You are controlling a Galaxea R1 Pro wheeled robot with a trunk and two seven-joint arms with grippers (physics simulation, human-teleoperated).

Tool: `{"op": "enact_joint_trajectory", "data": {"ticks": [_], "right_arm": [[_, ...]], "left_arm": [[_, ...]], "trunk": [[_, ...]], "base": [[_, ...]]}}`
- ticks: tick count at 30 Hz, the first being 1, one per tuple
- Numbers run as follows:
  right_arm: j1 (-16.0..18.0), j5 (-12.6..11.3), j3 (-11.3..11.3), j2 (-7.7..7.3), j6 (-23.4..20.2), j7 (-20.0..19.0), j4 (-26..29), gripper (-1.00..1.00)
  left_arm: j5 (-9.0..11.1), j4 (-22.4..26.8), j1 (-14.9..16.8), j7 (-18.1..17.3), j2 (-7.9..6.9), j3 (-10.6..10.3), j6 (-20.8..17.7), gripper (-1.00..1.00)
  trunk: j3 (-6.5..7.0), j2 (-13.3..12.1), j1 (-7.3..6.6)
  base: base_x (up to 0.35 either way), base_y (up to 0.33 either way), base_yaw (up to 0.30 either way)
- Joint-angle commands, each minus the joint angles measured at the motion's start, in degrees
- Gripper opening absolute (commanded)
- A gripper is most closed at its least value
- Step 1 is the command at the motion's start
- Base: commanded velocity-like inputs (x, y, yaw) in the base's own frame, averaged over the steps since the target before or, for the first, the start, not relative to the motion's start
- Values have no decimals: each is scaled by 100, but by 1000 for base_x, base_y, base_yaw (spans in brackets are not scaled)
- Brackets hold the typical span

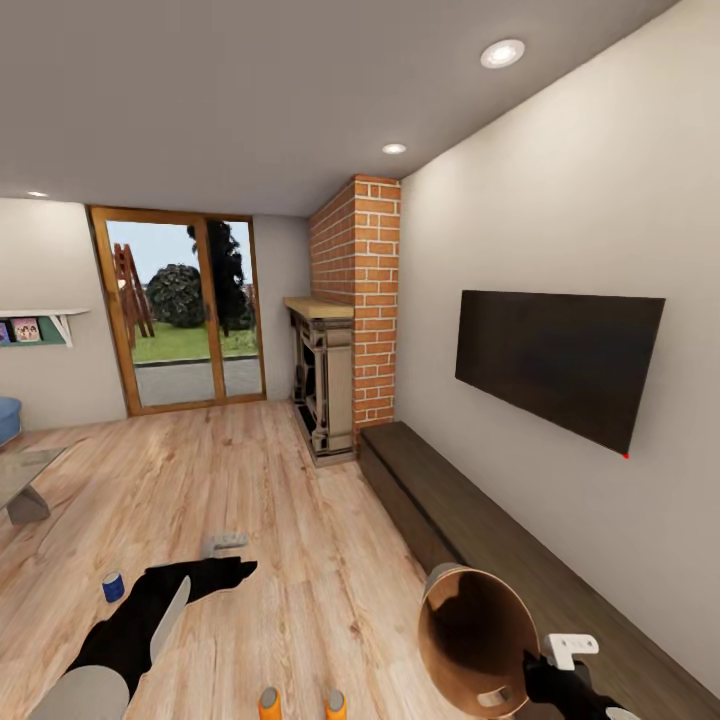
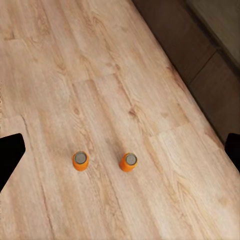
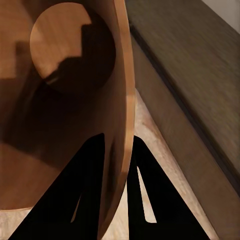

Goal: Put the three can of soda from the living room inside the tash can in the kitchen.

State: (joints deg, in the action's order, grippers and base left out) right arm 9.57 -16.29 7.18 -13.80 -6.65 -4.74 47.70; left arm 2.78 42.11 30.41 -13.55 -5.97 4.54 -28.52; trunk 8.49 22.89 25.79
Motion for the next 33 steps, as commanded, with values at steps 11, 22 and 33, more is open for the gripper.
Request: {"op": "enact_joint_trajectory", "data": {"ticks": [11,22,33], "right_arm": [[1395,-19,-19,-1,-2462,-13,233,-100],[3085,22,-34,-126,-4600,-18,-104,-100],[3223,40,200,-176,-4692,-26,-343,-100]], "left_arm": [[-12,-1,0,25,-9,-5,76,100],[-7,-1,0,42,-9,-5,91,100],[-13,-7,0,46,-9,-5,96,100]], "trunk": [[1,2,-1],[1,2,-1],[1,2,-1]], "base": [[0,0,0],[0,0,0],[0,0,0]]}}
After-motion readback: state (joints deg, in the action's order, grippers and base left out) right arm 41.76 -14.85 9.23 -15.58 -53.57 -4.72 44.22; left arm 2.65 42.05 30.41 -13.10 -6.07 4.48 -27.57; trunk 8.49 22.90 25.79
